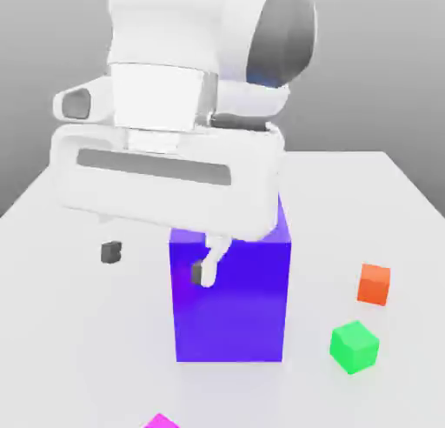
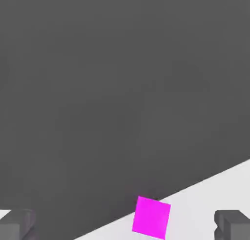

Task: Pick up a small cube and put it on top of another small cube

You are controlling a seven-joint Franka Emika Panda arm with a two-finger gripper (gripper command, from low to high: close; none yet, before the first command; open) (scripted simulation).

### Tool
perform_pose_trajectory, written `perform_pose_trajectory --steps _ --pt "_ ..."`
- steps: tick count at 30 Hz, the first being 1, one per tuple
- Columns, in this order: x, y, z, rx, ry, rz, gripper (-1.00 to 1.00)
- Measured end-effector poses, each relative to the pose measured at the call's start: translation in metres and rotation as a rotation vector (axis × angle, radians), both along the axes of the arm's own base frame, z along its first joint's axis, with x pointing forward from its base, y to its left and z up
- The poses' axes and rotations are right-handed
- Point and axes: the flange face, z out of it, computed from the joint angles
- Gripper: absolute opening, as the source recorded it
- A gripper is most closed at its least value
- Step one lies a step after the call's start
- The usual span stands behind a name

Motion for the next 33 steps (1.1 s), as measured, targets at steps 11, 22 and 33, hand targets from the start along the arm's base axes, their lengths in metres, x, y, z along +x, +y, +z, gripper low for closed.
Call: perform_pose_trajectory --steps 11,22,33 --pt "-0.005 -0.015 -0.191 0.084 0.204 -0.164 0.0" --pt "-0.005 -0.015 -0.203 0.086 0.206 -0.167 -1.0" --pt "-0.063 0.203 -0.121 0.087 0.17 0.159 -1.0"
